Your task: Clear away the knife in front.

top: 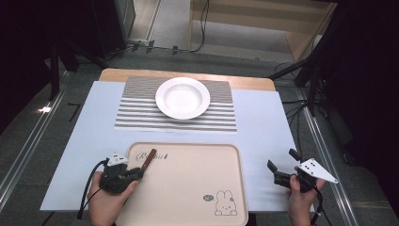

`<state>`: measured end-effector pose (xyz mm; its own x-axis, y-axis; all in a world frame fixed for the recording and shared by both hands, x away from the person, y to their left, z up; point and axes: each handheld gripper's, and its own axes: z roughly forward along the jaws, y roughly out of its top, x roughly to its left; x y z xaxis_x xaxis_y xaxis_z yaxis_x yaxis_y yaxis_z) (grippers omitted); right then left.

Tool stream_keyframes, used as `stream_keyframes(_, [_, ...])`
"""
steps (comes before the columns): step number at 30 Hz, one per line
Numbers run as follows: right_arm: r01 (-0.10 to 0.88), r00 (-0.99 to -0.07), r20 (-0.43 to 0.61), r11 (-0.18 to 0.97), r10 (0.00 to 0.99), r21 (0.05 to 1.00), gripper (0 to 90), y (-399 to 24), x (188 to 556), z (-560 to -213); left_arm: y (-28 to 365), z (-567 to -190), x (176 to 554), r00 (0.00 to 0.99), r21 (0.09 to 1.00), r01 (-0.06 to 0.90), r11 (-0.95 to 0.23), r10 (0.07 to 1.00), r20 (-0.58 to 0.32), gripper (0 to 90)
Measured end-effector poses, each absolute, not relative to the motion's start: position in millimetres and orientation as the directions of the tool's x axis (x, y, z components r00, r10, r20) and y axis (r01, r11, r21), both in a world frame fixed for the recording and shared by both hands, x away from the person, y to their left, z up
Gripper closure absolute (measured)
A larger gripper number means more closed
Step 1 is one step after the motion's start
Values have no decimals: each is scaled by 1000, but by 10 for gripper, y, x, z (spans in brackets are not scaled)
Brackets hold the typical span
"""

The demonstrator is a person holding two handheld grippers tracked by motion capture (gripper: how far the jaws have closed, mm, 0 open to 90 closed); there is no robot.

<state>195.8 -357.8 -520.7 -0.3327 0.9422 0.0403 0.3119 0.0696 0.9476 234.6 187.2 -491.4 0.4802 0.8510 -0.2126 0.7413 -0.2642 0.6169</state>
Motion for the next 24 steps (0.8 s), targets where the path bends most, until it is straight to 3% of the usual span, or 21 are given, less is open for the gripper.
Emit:
stream_keyframes(4, [310, -335, 37, 74, 941, 948, 9, -3577, 1960, -5207, 1871, -4920, 2366, 484, 625, 734, -264, 849, -211, 744])
stream_keyframes(6, [311, -333, 41, 68, 942, 948, 9, -3579, 1958, -5207, 1873, -4905, 2397, 476, 644, 719, -261, 860, -184, 626])
stream_keyframes(9, [310, -334, 41, 69, 942, 948, 10, -3581, 1958, -5207, 1862, -4855, 2413, 500, 681, 687, -255, 846, -188, 614])
stream_keyframes(12, [310, -336, 33, 77, 941, 948, 9, -3575, 1962, -5208, 1770, -4829, 2408, 559, 690, 659, -300, 809, -182, 767])
stream_keyframes(16, [309, -335, 34, 75, 941, 948, 10, -3577, 1963, -5208, 1678, -4865, 2418, 602, 672, 651, -352, 779, -176, 893])
stream_keyframes(24, [310, -333, 34, 75, 942, 948, 10, -3576, 1962, -5209, 1658, -4929, 2444, 601, 637, 660, -400, 789, -128, 896])
